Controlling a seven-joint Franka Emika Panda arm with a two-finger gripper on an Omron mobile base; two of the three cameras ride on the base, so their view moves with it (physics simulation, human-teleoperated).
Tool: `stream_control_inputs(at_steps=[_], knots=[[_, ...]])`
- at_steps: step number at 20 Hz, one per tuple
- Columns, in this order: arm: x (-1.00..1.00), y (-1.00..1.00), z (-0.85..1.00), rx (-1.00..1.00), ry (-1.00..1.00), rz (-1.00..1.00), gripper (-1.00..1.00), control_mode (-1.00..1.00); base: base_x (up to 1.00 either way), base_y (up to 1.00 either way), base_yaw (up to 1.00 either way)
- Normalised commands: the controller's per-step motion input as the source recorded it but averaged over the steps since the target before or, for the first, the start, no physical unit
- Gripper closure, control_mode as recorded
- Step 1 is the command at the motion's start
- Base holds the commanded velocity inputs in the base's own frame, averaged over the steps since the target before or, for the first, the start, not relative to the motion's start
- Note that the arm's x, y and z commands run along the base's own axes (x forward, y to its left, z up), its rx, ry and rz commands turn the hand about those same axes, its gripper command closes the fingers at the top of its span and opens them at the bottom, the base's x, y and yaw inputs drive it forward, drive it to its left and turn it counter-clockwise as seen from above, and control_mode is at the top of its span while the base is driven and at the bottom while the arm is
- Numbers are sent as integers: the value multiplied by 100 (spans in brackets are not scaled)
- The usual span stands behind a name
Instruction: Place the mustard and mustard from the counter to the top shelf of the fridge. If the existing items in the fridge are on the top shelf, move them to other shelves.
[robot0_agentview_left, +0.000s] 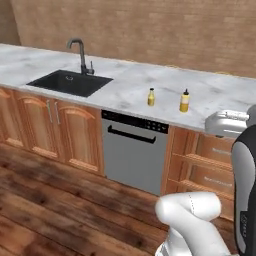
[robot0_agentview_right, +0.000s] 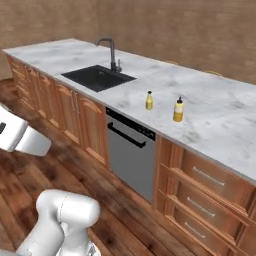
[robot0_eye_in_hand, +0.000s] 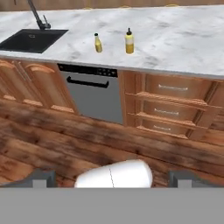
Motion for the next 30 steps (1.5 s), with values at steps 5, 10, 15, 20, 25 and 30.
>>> stream_control_inputs(at_steps=[5, 10, 15, 20, 25, 30], knots=[[0, 0, 0, 0, 0, 0, -100, 100, 100, 2, -45], [0, 0, 0, 0, 0, 0, -100, 100, 96, 24, -52], [0, 0, 0, 0, 0, 0, -100, 100, 86, 34, -52], [0, 0, 0, 0, 0, 0, -100, 100, 37, 10, -25], [0, 0, 0, 0, 0, 0, -100, 100, 17, 0, -2], [0, 0, 0, 0, 0, 0, -100, 100, 33, 0, -5]])
